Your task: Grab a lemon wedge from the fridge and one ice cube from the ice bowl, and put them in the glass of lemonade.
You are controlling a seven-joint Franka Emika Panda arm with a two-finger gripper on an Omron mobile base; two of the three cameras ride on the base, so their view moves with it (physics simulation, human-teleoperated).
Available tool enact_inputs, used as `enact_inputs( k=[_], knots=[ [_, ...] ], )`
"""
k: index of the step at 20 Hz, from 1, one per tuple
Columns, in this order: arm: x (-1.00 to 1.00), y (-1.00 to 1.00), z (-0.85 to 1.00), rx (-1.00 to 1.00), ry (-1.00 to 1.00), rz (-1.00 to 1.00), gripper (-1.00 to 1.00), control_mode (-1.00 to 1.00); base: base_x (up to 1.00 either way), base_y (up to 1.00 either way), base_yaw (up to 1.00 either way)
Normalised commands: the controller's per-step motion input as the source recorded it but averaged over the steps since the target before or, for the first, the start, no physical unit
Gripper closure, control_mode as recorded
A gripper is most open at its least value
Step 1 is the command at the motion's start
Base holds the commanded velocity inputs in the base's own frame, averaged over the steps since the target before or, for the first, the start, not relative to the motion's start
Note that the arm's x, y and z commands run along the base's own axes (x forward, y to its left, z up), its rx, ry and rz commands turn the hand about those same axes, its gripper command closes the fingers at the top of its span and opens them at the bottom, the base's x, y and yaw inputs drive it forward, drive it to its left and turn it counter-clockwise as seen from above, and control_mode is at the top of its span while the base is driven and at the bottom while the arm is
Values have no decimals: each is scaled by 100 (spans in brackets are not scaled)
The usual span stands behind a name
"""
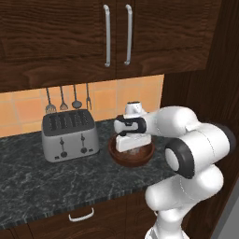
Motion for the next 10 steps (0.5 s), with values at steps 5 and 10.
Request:
enact_inputs(
  k=[5,10],
  knots=[
    [-48,-28,100,-2,0,0,100,-100,0,0,0],
    [-21,-62,65,-7,1,-6,100,-100,0,0,0]
  ],
)
